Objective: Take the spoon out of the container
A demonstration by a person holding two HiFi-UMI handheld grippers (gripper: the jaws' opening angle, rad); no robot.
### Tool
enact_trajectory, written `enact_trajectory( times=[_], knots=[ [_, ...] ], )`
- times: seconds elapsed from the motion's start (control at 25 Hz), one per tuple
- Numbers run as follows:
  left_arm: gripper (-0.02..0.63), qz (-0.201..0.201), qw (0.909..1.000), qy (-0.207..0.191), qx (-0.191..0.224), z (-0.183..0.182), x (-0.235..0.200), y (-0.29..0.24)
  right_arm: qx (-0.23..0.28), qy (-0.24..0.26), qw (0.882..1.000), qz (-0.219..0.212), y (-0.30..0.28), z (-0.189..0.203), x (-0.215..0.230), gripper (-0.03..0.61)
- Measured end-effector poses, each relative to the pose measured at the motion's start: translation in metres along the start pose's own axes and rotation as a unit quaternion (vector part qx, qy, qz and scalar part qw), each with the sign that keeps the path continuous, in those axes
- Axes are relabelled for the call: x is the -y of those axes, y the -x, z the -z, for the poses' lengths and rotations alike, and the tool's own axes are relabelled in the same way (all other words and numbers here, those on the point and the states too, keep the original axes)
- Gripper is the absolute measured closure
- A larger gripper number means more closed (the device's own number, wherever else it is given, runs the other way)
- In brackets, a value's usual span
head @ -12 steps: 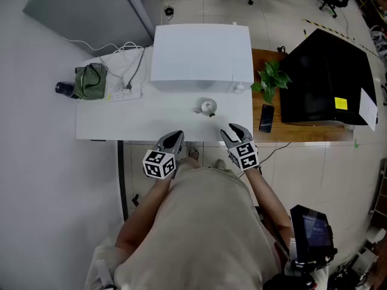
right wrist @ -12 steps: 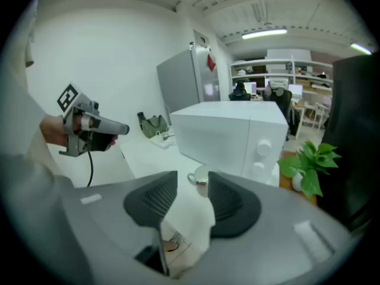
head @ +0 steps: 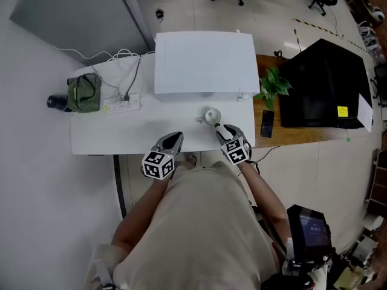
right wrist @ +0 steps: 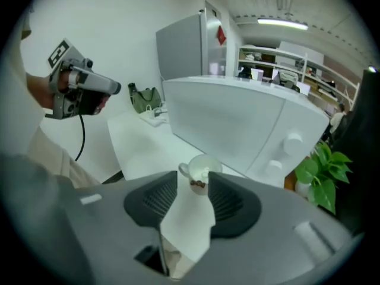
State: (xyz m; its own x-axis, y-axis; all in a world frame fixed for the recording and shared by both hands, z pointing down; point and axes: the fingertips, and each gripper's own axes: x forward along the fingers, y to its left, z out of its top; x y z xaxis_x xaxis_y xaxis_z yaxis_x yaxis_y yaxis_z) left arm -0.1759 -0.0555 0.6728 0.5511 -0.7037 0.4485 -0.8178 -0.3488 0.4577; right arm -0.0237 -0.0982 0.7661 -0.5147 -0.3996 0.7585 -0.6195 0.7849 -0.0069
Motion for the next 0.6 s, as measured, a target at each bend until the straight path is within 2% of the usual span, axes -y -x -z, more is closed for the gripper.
enact_trajectory(
  times=[0.36,0.6],
  knots=[
    [0.614,0.016,0.9994,-0.001,-0.032,0.0,-0.035,-0.011,-0.054,-0.02,0.998,0.011,-0.04,0.025,0.003,0.423],
    [0.614,-0.005,0.9994,-0.004,-0.035,-0.014,-0.05,-0.013,-0.063,-0.016,0.998,0.003,-0.052,0.03,0.002,0.423]
  ],
)
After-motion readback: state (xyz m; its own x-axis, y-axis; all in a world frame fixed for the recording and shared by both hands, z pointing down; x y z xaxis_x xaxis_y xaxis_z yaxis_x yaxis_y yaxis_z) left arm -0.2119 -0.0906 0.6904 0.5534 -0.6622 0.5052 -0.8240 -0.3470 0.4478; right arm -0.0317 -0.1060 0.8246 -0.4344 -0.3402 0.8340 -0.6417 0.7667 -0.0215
